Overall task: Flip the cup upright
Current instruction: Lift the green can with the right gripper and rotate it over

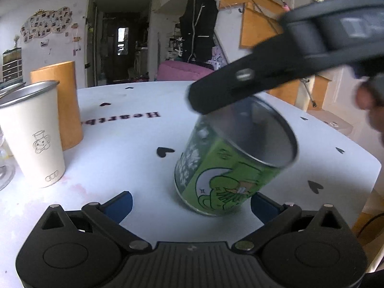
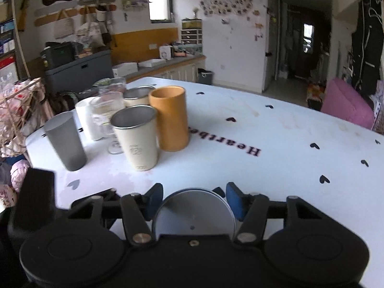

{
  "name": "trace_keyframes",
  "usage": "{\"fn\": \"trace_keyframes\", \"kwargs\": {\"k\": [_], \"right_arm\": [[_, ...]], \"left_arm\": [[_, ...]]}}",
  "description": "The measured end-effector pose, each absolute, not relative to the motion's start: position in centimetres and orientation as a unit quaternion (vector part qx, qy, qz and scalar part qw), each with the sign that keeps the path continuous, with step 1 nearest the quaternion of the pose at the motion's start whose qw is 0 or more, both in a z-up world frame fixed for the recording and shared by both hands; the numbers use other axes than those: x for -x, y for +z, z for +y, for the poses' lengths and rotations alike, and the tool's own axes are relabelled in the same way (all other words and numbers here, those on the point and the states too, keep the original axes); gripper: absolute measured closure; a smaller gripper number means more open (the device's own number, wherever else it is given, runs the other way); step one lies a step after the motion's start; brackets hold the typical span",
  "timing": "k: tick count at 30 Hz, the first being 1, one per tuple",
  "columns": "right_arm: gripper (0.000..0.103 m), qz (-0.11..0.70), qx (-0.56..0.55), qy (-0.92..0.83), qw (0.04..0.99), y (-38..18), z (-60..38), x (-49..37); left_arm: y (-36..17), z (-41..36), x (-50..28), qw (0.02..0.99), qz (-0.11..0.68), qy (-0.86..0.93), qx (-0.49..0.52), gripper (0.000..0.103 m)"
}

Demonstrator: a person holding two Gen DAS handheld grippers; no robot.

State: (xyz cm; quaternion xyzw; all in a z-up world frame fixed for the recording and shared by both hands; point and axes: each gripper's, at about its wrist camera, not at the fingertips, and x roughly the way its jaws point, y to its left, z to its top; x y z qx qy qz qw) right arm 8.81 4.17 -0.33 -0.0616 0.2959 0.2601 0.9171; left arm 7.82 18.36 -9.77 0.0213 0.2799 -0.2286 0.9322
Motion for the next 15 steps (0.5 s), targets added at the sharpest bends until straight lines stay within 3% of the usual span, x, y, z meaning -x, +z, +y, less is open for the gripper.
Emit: {"fn": "trace_keyframes", "kwargs": {"k": [15], "right_arm": [[0.044, 0.273, 0.072, 0.259, 0.924, -1.0, 3.7, -4.5]], "left_arm": [[-8.1, 23.1, -5.4, 0.903, 0.305, -0.299, 0.045, 0.000]]}}
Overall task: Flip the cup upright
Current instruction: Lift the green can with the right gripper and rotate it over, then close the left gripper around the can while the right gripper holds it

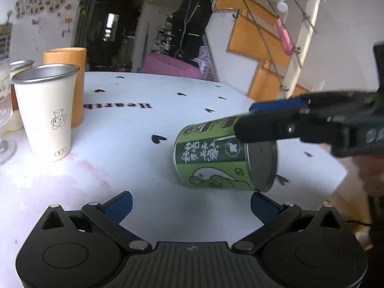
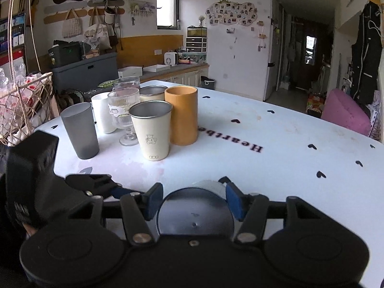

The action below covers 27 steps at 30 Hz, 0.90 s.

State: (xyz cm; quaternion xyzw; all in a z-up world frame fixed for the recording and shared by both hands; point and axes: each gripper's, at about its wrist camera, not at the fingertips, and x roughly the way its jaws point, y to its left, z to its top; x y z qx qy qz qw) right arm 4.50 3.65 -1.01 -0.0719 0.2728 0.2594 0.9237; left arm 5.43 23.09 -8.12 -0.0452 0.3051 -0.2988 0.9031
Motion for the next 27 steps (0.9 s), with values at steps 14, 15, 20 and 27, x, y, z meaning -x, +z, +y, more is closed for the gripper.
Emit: {"fn": "trace_keyframes", "kwargs": {"k": [14, 15, 20, 27], "right_arm": [[0.046, 0.303, 0.010, 0.248, 0.920, -4.1, 0.1, -3.3], [0.046, 0.301, 0.010, 0.249, 0.920, -4.2, 0.1, -3.3], [0.046, 0.295, 0.008, 0.250, 0.922, -4.3, 0.1, -3.2], [0.046, 0.281, 0.017, 0.252, 0.926, -4.4, 0.3, -2.6]], "left_arm": [[-7.1, 24.7, -7.6, 0.878, 0.342, -0.296, 0.160, 0.007], [-6.9, 24.5, -8.3, 0.869, 0.353, -0.297, 0.178, 0.008], [-6.6, 23.7, -11.3, 0.815, 0.412, -0.300, 0.276, 0.009], [-7.8, 21.6, -13.2, 0.771, 0.465, -0.279, 0.333, 0.009]]}}
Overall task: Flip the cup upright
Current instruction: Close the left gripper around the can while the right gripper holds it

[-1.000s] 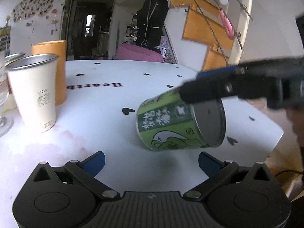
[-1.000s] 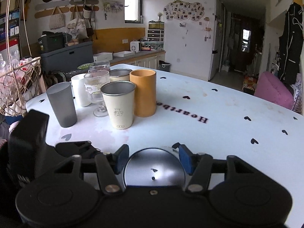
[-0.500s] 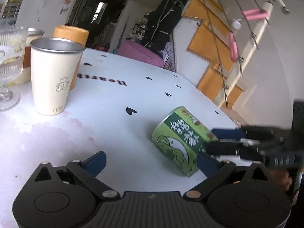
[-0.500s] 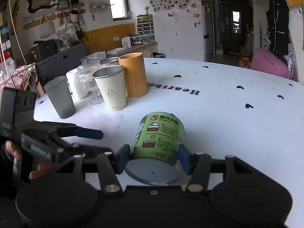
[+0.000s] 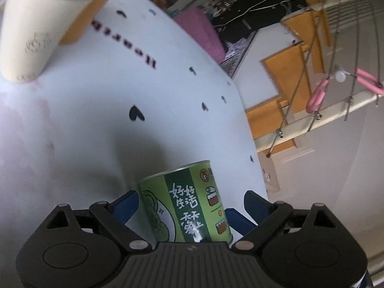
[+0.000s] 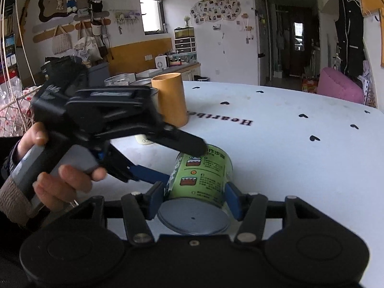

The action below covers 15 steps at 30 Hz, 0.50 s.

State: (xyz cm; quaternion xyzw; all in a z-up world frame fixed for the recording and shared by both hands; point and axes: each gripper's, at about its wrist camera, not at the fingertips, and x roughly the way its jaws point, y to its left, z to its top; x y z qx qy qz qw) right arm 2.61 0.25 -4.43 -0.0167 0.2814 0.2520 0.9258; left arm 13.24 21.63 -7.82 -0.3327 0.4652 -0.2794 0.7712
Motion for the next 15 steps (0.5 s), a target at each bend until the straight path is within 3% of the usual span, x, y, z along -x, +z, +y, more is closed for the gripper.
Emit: {"fn": "trace_keyframes", "kwargs": {"k": [6, 10, 15], "right_arm": [[0.046, 0.274, 0.030, 0.253, 0.928, -4.5, 0.5, -2.1], [0.046, 0.269, 0.042, 0.252, 0.929, -4.4, 0.6, -1.4], [0.046, 0.266, 0.051, 0.256, 0.928, -4.3, 1.0, -1.0]], "left_arm": [[-8.9, 21.0, -14.1, 0.766, 0.473, -0.256, 0.353, 0.010], [-9.5, 21.3, -14.1, 0.761, 0.469, -0.264, 0.363, 0.027], [-8.5, 21.4, -13.0, 0.790, 0.437, -0.273, 0.332, 0.028]]}}
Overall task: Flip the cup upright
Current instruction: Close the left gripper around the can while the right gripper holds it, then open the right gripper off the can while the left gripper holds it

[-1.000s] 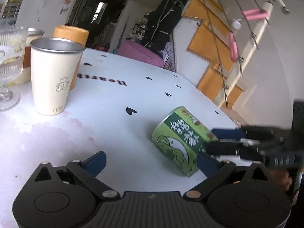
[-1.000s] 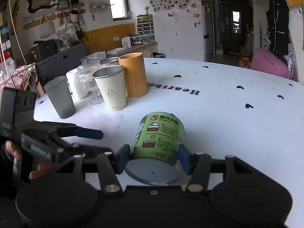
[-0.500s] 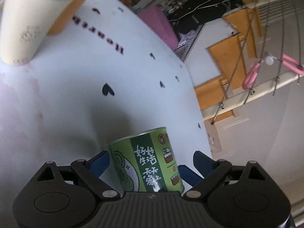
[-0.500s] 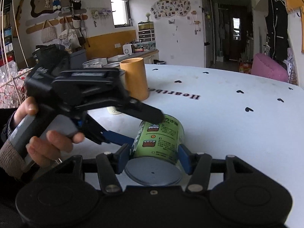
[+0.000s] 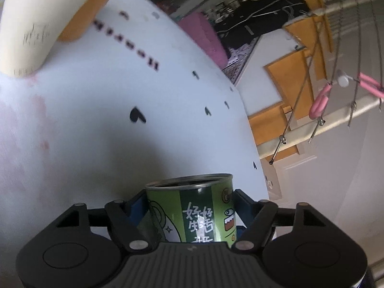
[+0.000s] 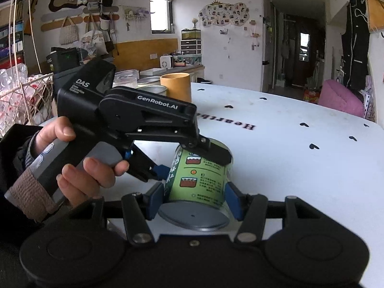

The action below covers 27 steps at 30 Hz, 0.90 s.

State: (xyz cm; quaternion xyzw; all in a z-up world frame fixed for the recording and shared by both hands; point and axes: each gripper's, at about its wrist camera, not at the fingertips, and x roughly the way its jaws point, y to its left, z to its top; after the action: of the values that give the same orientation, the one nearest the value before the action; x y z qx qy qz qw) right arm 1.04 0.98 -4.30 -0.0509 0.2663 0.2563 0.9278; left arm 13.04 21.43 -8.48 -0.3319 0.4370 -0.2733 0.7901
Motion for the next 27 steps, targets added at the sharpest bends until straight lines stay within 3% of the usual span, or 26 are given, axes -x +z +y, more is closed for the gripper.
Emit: {"fn": "trace_keyframes", "kwargs": {"k": [12, 22, 27], "right_arm": [[0.048, 0.279, 0.001, 0.282, 0.918, -5.2, 1.8, -2.0], [0.048, 0.280, -0.002, 0.249, 0.927, -5.6, 2.1, -2.3], [0.048, 0.275, -0.012, 0.249, 0.929, -5.7, 2.5, -2.5]], "left_arm": [[-5.0, 21.7, -7.7, 0.940, 0.269, -0.191, 0.091, 0.028], [-5.8, 22.8, -5.9, 0.969, 0.223, -0.100, -0.020, 0.029], [-6.4, 23.7, -5.7, 0.969, 0.225, -0.099, -0.010, 0.025]]}}
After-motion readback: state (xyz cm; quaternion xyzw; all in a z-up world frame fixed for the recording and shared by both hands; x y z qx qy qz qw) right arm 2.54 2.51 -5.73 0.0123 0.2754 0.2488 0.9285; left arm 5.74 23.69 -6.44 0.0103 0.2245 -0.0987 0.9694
